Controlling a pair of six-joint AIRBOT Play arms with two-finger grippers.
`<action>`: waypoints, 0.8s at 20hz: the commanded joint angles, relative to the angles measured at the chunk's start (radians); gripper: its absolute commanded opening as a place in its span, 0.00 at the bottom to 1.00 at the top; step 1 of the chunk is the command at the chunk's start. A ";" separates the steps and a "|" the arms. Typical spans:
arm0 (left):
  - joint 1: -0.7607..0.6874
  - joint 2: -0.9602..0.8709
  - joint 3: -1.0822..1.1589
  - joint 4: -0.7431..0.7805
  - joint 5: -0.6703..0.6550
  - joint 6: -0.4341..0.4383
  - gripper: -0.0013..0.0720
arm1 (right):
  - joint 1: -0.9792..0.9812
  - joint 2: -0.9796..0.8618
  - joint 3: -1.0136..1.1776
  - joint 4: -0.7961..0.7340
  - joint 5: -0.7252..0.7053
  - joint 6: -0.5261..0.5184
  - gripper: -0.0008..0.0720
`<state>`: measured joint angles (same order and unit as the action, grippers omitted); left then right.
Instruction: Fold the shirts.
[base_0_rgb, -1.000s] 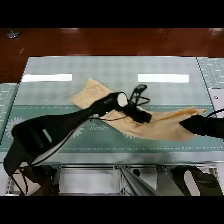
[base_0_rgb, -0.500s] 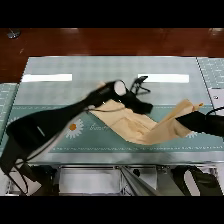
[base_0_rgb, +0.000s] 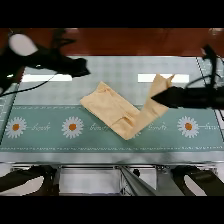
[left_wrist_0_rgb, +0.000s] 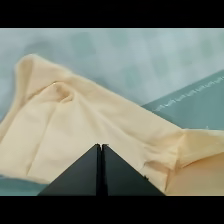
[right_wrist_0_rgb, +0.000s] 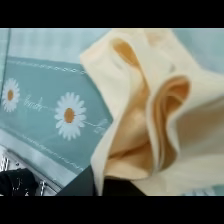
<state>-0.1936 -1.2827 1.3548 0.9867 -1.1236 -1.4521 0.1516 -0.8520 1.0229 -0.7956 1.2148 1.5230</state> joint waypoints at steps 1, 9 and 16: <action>0.157 0.308 -0.280 0.045 0.045 0.003 0.05 | 0.245 -0.276 0.193 -0.035 -0.141 0.019 0.06; 0.183 0.676 -0.740 0.034 0.104 -0.046 0.05 | 0.400 -0.896 0.647 -0.021 -0.176 0.037 0.06; 0.181 0.642 -0.781 0.030 0.232 -0.046 0.05 | 0.403 -1.123 0.890 0.013 -0.154 0.082 0.84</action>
<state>-0.0135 -0.6346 0.5949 1.0187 -0.9539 -1.4971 0.5522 -1.8980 1.8275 -0.8101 1.0477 1.5917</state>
